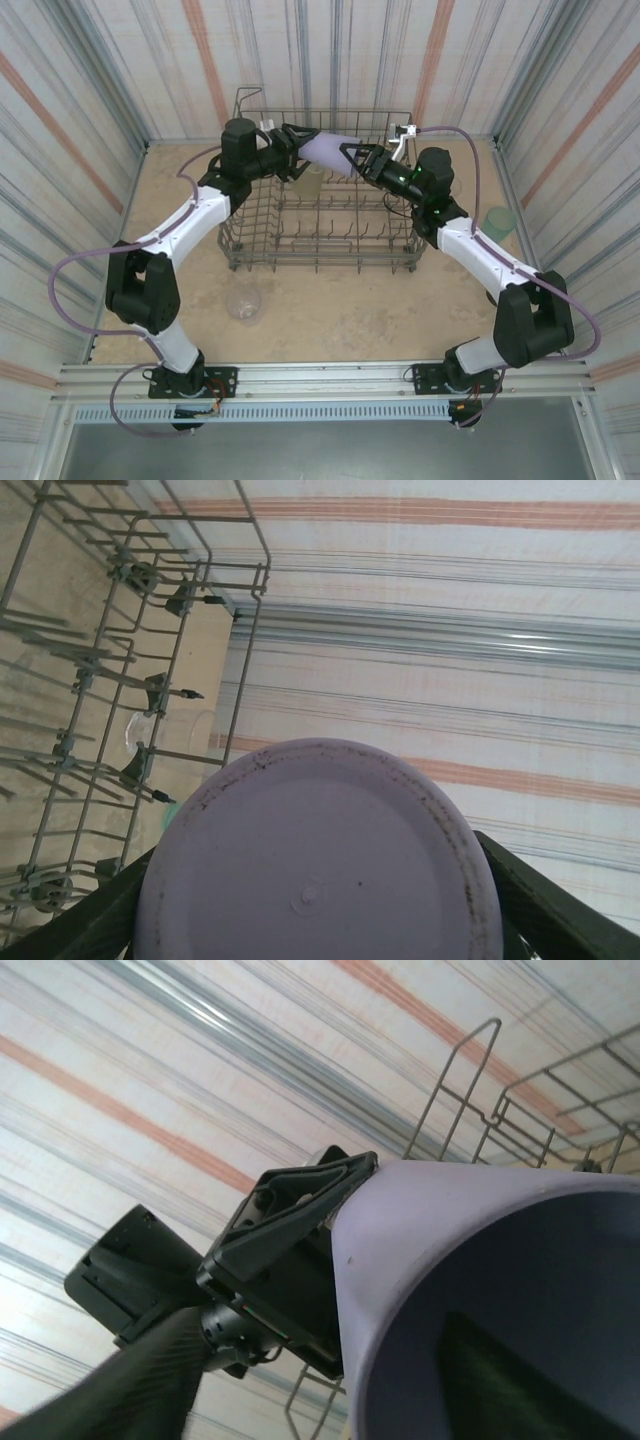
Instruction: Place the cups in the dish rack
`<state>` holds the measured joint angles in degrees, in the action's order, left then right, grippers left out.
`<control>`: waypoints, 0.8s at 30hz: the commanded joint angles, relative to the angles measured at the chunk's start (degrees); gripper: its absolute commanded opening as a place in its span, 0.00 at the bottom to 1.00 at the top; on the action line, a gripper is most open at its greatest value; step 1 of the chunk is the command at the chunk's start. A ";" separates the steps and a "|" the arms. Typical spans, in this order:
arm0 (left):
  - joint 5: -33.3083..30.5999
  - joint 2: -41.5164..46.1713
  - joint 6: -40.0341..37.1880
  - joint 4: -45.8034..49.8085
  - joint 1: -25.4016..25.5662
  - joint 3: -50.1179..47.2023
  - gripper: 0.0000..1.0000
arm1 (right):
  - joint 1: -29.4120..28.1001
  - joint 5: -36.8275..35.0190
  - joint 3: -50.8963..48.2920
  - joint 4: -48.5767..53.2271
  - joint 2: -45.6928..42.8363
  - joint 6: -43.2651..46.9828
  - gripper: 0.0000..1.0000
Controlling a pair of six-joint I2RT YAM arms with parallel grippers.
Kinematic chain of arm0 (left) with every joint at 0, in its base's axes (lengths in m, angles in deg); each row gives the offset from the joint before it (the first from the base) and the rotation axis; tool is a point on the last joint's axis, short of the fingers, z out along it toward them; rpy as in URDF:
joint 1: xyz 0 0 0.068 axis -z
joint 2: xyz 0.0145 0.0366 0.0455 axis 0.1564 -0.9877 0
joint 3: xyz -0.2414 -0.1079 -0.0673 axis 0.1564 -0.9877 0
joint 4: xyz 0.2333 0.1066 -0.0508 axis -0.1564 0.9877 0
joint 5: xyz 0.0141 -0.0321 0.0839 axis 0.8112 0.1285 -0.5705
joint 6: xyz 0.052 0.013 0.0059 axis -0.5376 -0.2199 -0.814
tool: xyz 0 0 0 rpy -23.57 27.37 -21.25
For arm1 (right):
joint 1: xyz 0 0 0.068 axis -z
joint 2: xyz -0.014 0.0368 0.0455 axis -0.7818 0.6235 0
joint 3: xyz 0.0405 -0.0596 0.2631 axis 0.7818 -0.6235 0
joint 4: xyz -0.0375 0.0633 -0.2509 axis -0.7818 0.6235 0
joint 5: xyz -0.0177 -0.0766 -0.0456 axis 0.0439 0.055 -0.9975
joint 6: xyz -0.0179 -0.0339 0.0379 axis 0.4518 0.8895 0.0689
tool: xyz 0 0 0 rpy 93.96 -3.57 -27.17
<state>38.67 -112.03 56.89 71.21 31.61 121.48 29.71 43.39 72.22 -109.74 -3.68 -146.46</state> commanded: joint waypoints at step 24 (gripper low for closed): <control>-9.44 -15.00 -39.26 35.05 2.54 40.25 0.07 | 2.49 -16.40 -9.51 38.18 -31.70 19.82 0.99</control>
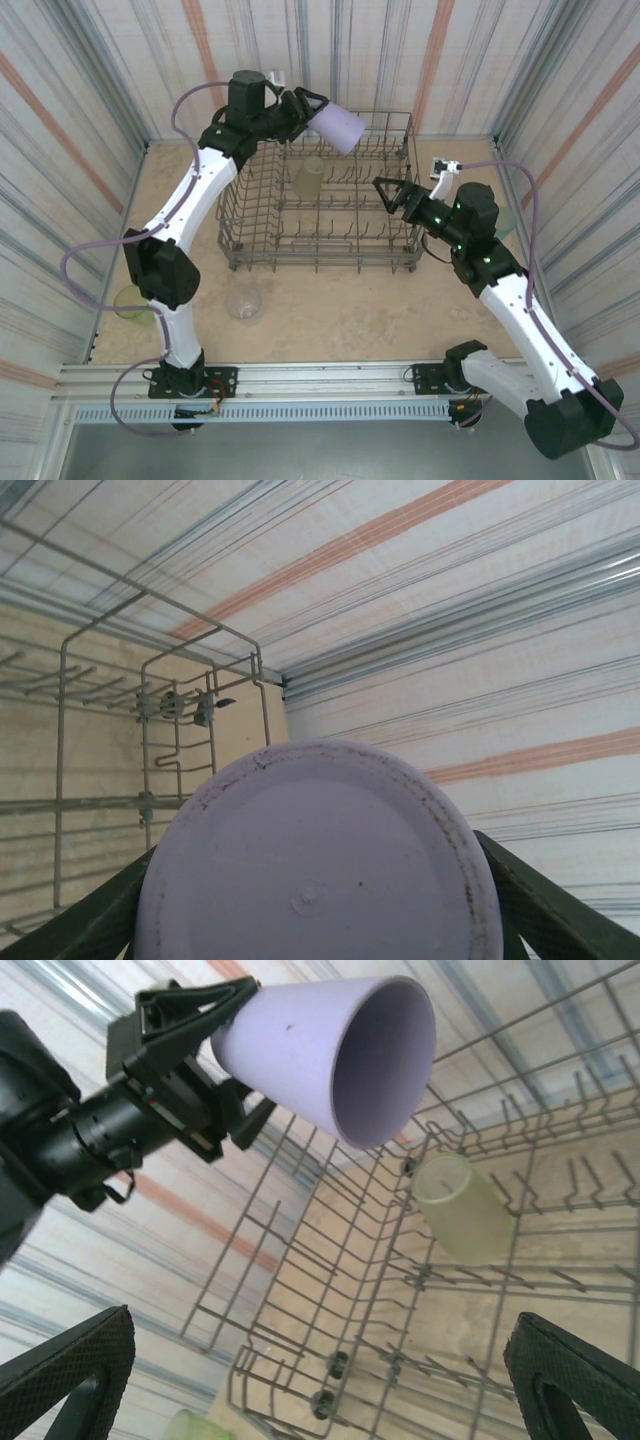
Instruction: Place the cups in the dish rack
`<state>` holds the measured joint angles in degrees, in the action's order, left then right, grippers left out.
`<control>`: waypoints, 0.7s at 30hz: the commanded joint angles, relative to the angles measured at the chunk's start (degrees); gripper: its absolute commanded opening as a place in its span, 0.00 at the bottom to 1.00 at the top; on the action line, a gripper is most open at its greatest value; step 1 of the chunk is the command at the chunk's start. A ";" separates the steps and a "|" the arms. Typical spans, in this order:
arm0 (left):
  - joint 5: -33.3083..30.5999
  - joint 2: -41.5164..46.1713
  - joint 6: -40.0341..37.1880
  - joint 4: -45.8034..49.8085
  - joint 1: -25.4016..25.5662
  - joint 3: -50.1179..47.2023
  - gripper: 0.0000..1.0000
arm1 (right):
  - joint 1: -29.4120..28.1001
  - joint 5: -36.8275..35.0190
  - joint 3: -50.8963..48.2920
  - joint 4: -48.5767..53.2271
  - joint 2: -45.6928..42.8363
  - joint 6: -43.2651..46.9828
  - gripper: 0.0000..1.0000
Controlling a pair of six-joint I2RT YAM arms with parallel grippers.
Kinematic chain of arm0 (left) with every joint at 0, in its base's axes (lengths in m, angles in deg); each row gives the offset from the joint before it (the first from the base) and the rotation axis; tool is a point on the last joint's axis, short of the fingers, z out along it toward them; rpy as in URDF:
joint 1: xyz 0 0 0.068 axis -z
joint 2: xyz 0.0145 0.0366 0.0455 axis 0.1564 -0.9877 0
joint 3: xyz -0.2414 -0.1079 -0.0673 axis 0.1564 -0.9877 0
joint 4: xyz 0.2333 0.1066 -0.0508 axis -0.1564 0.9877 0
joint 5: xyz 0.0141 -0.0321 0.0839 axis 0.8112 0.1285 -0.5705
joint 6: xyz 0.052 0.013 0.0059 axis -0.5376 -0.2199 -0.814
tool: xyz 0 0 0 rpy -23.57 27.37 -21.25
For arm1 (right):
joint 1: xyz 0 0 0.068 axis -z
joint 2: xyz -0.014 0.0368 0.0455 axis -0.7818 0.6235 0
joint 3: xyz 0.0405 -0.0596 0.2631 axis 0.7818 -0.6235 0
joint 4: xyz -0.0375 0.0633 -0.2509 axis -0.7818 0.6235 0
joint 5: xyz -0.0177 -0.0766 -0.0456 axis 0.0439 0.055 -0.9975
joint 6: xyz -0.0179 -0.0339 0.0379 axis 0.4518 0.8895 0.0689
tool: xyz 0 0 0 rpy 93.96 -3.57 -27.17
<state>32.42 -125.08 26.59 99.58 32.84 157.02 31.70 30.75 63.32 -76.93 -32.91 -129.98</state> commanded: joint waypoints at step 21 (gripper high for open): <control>-18.27 -21.15 -35.20 15.30 6.06 27.18 0.08 | 0.87 -18.13 -3.56 24.10 -12.75 9.04 0.99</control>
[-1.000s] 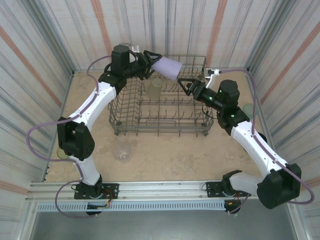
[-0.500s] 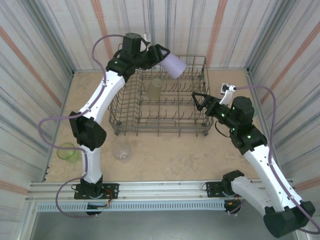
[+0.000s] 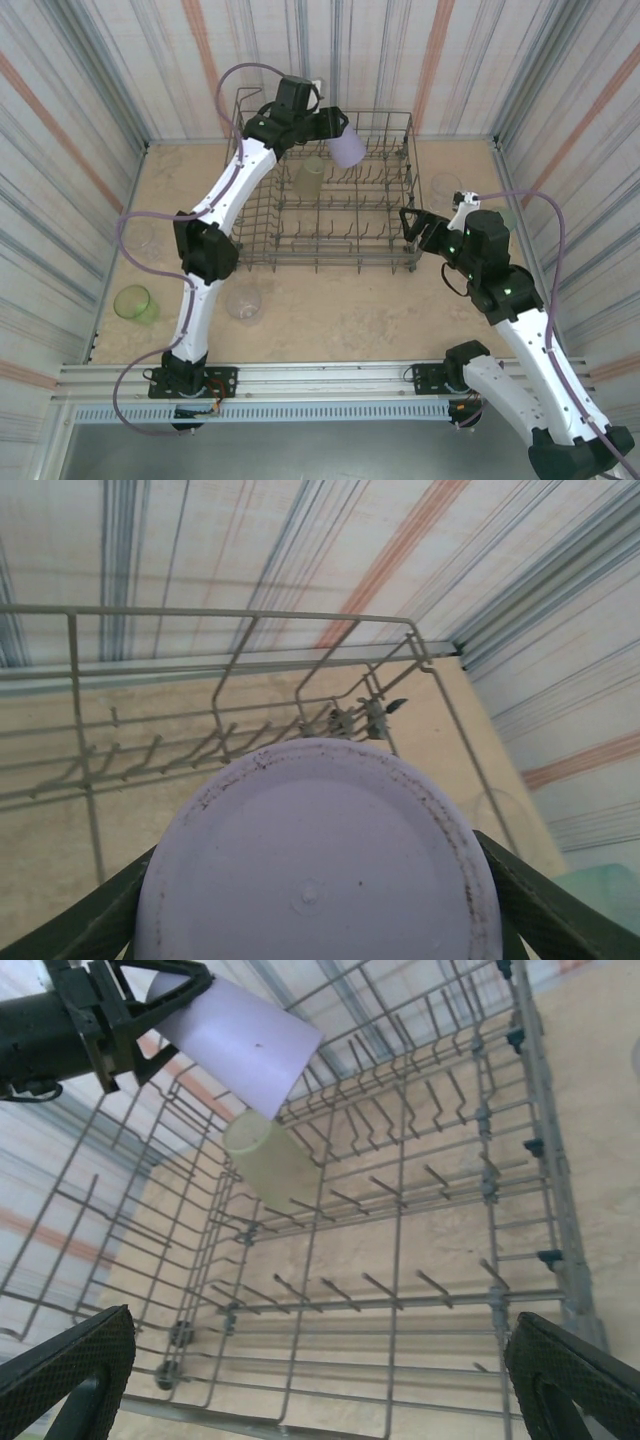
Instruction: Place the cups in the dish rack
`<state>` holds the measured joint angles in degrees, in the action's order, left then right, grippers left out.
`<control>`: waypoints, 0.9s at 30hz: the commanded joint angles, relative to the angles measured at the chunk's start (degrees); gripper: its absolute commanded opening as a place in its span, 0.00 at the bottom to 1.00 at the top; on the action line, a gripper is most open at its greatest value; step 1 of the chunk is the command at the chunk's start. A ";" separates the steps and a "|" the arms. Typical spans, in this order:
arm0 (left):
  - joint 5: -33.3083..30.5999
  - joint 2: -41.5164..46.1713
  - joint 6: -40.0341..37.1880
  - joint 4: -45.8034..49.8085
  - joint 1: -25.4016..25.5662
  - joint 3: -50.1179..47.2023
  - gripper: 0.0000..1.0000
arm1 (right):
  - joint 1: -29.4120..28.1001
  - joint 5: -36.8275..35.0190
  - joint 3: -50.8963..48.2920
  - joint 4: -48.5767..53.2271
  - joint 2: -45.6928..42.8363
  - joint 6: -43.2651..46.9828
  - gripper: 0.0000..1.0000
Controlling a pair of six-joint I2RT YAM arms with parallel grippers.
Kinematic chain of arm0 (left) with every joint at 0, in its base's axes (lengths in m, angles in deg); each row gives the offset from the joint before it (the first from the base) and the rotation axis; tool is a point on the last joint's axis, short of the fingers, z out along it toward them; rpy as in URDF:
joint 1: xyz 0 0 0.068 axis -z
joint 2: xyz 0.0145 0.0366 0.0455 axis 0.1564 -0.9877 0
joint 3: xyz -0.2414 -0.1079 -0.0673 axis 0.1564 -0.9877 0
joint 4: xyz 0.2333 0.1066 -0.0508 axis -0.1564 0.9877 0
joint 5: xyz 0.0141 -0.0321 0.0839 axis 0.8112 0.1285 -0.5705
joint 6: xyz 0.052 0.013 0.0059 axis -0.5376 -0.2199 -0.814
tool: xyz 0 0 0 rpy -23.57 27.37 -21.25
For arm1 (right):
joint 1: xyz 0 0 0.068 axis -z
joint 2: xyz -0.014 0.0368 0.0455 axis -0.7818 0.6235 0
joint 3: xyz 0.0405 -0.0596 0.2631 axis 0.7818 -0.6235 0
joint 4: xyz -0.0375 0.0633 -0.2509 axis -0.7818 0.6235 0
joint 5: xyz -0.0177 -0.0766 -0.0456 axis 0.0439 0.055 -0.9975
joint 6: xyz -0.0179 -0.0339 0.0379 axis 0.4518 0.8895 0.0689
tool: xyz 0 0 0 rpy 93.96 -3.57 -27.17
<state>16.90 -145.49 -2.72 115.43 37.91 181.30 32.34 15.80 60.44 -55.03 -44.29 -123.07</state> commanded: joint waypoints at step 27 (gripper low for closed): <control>-8.39 -5.97 -16.81 -4.68 4.82 1.74 0.08 | 0.27 -6.31 -2.00 -0.11 1.20 4.17 0.99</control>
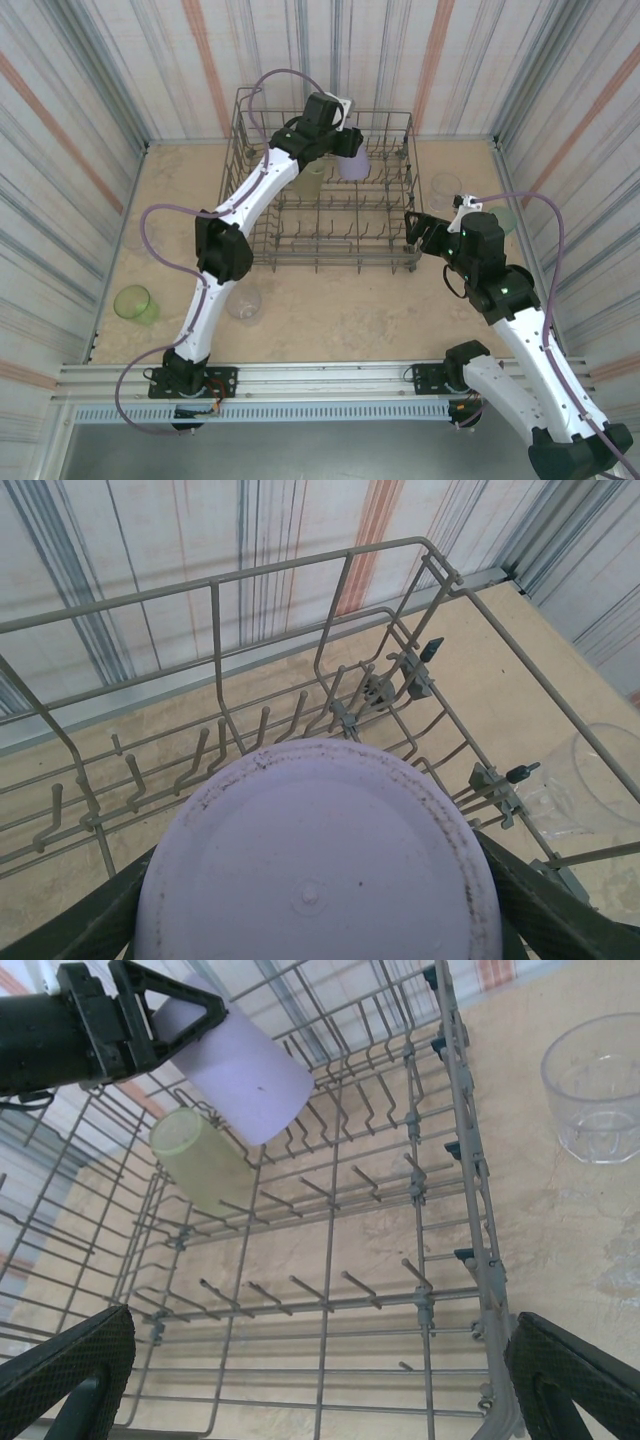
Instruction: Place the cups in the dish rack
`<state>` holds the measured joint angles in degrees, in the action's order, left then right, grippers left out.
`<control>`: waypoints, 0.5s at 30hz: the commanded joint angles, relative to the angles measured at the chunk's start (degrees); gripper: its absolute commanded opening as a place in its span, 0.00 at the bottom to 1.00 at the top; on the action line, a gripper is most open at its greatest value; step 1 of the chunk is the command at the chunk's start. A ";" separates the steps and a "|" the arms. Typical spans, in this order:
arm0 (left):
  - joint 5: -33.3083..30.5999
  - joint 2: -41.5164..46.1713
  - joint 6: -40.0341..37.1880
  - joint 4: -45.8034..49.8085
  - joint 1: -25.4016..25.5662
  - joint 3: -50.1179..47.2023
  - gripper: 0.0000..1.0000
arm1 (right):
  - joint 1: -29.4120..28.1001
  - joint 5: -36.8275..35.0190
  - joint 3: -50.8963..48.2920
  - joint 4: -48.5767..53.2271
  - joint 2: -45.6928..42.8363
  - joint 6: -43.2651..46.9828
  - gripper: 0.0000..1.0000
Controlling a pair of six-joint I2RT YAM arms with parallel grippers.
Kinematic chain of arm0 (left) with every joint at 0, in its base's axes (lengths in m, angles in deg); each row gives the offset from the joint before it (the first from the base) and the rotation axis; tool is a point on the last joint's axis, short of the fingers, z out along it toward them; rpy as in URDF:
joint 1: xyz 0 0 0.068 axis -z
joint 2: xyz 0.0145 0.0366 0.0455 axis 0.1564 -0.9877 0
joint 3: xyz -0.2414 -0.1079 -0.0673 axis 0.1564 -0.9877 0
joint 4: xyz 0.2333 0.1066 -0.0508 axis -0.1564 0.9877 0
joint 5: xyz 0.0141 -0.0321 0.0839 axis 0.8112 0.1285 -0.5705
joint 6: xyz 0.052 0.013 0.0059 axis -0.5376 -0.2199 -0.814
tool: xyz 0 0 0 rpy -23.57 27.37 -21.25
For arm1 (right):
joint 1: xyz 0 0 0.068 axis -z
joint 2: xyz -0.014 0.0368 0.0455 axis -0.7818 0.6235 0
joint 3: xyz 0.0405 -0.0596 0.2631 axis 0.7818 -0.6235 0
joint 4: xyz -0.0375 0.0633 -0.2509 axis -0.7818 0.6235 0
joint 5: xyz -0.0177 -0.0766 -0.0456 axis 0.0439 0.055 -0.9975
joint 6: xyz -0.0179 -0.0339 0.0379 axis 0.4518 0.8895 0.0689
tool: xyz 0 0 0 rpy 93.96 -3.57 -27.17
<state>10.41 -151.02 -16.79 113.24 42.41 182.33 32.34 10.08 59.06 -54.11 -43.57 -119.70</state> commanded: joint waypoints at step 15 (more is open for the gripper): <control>-4.93 -2.70 -7.96 -3.62 1.64 -0.03 0.08 | 0.25 -0.88 -1.25 -2.49 1.32 0.70 0.99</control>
<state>6.72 -152.29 -23.02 111.21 43.81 182.33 32.34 9.92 58.31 -55.34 -42.26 -119.70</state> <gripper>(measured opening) 0.697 0.988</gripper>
